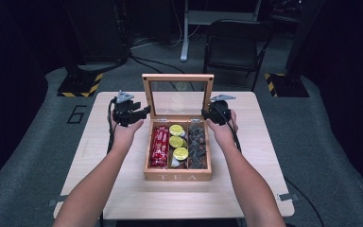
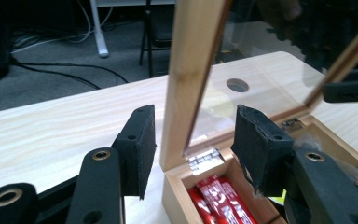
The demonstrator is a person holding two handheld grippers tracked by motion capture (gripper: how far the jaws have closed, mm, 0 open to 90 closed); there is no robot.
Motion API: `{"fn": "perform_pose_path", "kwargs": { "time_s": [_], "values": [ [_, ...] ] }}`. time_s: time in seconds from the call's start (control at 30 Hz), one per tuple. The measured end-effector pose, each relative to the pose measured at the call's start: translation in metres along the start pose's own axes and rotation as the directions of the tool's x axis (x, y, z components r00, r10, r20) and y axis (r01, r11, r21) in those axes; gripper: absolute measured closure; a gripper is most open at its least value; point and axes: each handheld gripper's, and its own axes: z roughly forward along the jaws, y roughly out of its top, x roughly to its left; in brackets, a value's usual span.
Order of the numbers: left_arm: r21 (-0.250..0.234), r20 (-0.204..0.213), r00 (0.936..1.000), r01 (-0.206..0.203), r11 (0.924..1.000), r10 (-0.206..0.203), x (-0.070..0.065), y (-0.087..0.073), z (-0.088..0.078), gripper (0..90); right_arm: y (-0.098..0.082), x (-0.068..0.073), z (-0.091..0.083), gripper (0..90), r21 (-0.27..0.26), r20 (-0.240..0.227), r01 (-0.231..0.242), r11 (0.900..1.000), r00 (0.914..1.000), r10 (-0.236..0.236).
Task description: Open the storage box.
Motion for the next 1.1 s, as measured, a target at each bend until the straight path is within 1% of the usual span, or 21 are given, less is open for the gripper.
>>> {"fn": "perform_pose_path", "kwargs": {
  "time_s": [0.07,0.1,0.13,0.17,0.2,0.3,0.47,0.5,0.53,0.6,0.7,0.73,0.77,0.83,0.9,0.93,0.97,1.07,1.1],
  "values": [
    [0.000,0.015,0.9999,0.000,1.0000,0.000,-0.001,-0.003,-0.003,48.3,0.001,-0.001,0.001,64.5,0.003,0.000,0.003,1.000,1.0000,-0.003],
    [-0.001,0.025,0.9997,0.006,1.0000,-0.006,-0.001,-0.004,-0.005,48.2,0.001,-0.001,0.001,64.5,0.007,-0.003,0.003,1.000,1.0000,-0.003],
    [-0.001,0.034,0.9994,0.008,1.0000,-0.008,-0.002,-0.006,-0.007,48.0,0.002,-0.002,0.001,64.5,0.006,-0.002,0.013,1.000,0.9999,-0.013],
    [-0.002,0.039,0.9992,0.003,1.0000,-0.003,-0.002,-0.008,-0.008,48.0,0.002,-0.001,0.001,64.5,0.007,-0.001,0.013,1.000,0.9999,-0.013],
    [-0.002,0.043,0.9991,0.002,1.0000,-0.002,-0.002,-0.009,-0.010,48.0,0.002,-0.001,0.001,64.5,0.010,0.000,0.004,1.000,1.0000,-0.004],
    [0.008,0.050,0.9987,-0.014,0.9999,0.013,-0.002,-0.015,-0.015,48.0,0.003,-0.001,0.002,64.6,0.009,-0.002,0.007,1.000,1.0000,-0.007],
    [0.008,0.063,0.9980,-0.008,0.9999,0.008,-0.001,-0.024,-0.022,48.0,0.004,-0.002,0.003,64.6,0.015,0.002,0.007,1.000,1.0000,-0.007],
    [0.023,0.064,0.9975,-0.031,0.9993,0.029,0.001,-0.026,-0.025,48.0,0.004,-0.002,0.003,64.6,0.015,0.001,0.014,1.000,0.9999,-0.014],
    [0.025,0.066,0.9970,-0.041,0.9988,0.040,0.001,-0.026,-0.026,48.0,0.004,-0.002,0.003,64.7,0.019,-0.002,0.018,1.000,0.9998,-0.018],
    [0.026,0.067,0.9967,-0.048,0.9985,0.047,0.001,-0.027,-0.030,48.0,0.006,-0.003,0.004,64.7,0.029,-0.002,0.017,0.999,0.9999,-0.017],
    [0.030,0.076,0.9958,-0.052,0.9982,0.050,0.003,-0.029,-0.035,48.0,0.008,-0.004,0.006,64.7,0.031,-0.008,0.030,0.999,0.9995,-0.030],
    [0.020,0.075,0.9964,-0.042,0.9989,0.040,0.002,-0.030,-0.035,48.0,0.008,-0.005,0.006,64.7,0.032,-0.007,0.019,0.999,0.9998,-0.018],
    [0.022,0.076,0.9961,-0.047,0.9987,0.045,0.002,-0.031,-0.036,48.0,0.008,-0.005,0.007,64.7,0.033,-0.009,0.013,0.999,0.9999,-0.012],
    [0.032,0.082,0.9954,-0.053,0.9981,0.050,0.003,-0.033,-0.038,48.0,0.009,-0.005,0.008,64.7,0.030,-0.011,0.007,1.000,0.9999,-0.007],
    [0.030,0.081,0.9955,-0.052,0.9982,0.049,0.003,-0.035,-0.038,48.0,0.009,-0.007,0.010,64.7,0.030,-0.006,0.016,0.999,0.9999,-0.016],
    [0.029,0.082,0.9955,-0.050,0.9983,0.048,0.003,-0.036,-0.038,48.0,0.009,-0.008,0.010,64.7,0.032,-0.011,0.018,0.999,0.9998,-0.018],
    [0.030,0.082,0.9955,-0.049,0.9984,0.046,0.003,-0.037,-0.039,48.0,0.010,-0.007,0.011,64.7,0.035,-0.012,0.000,0.999,0.9999,0.000],
    [0.029,0.086,0.9953,-0.048,0.9984,0.045,0.004,-0.039,-0.039,48.0,0.010,-0.008,0.012,64.6,0.038,-0.011,-0.001,0.999,0.9999,0.001],
    [0.028,0.087,0.9955,-0.041,0.9987,0.039,0.003,-0.040,-0.039,48.0,0.010,-0.008,0.012,64.6,0.041,-0.010,-0.006,0.999,0.9999,0.007]
  ]
}}
